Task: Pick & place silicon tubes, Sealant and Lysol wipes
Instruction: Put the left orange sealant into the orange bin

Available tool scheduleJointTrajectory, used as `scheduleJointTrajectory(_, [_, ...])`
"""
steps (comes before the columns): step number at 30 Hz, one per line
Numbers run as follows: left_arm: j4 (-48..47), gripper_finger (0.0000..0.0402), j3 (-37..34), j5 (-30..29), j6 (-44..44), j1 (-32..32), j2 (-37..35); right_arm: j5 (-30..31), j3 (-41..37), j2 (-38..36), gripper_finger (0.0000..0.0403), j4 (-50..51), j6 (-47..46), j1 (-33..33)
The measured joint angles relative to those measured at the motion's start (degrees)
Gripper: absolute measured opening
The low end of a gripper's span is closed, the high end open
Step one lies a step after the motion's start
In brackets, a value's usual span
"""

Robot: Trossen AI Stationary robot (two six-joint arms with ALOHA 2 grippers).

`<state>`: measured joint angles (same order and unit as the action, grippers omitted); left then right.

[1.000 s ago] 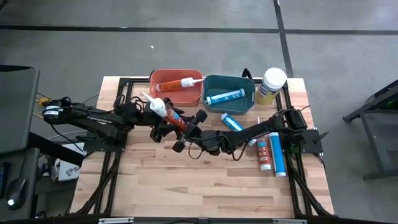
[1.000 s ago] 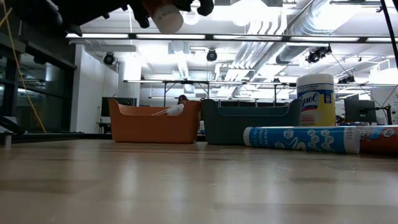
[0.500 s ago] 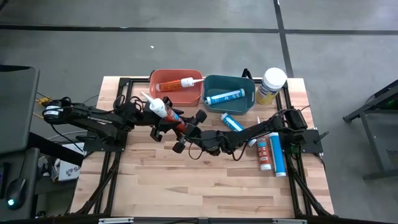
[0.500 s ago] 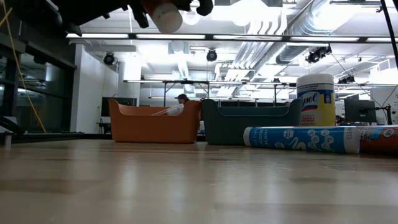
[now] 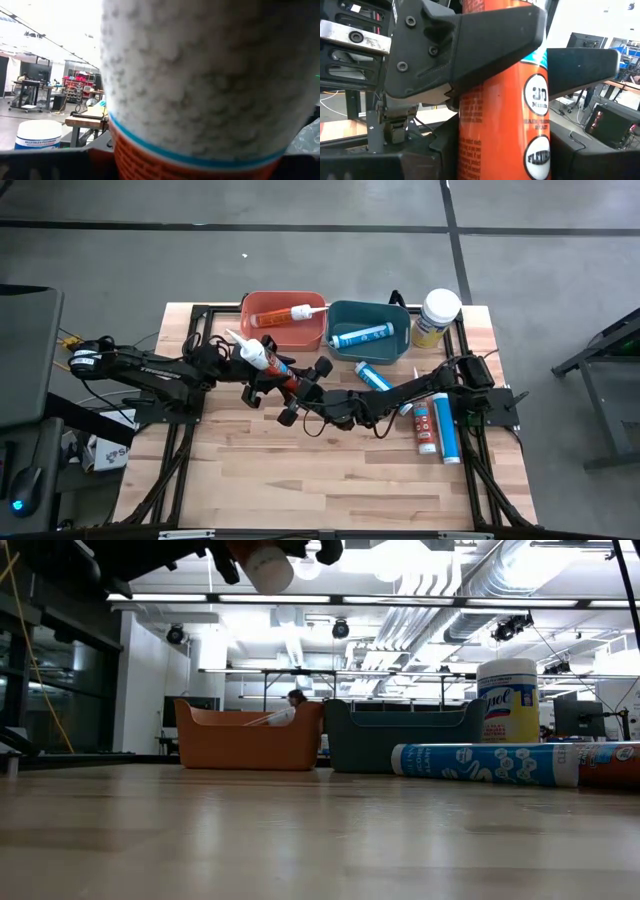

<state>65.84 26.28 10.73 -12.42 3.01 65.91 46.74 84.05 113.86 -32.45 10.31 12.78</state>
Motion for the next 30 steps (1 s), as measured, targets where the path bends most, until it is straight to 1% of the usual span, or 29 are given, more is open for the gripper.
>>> scheduleJointTrajectory(2, [-0.1,0.0173,0.0,0.3,0.2,0.0,0.0,0.0,0.0,0.0,0.0195,0.1,0.0,0.0])
scheduleJointTrajectory(4, [-0.5,0.0167,0.0,1.3,0.1,0.0,0.0,-0.8,0.0,0.0,0.0233,0.4,-0.1,0.0])
scheduleJointTrajectory(7, [-1.4,0.0167,0.0,1.9,0.4,-0.1,0.1,0.5,0.0,0.0,0.0302,0.5,-0.9,0.1])
scheduleJointTrajectory(9, [-2.0,0.0167,0.0,1.7,0.9,-0.1,0.1,1.8,0.0,-0.1,0.0332,0.2,-0.8,0.4])
scheduleJointTrajectory(11, [-2.5,0.0167,0.0,1.3,1.3,0.0,0.1,2.4,0.0,-0.3,0.0347,0.5,-0.8,0.6])
scheduleJointTrajectory(16, [-2.0,0.0167,0.0,0.6,1.5,-0.1,0.0,3.2,0.0,-1.3,0.0355,1.8,-1.1,1.6])
scheduleJointTrajectory(20, [-2.4,0.0167,0.0,-0.7,1.8,0.0,0.0,5.8,0.0,-1.9,0.0356,7.4,-4.3,2.9])
scheduleJointTrajectory(25, [-2.9,0.0167,0.0,-2.2,3.0,0.5,0.0,7.9,0.0,-2.8,0.0357,17.9,-13.6,4.6])
scheduleJointTrajectory(30, [-6.4,0.0167,0.0,-2.4,3.2,2.9,0.0,8.3,0.0,-3.9,0.0357,30.8,-25.2,6.8])
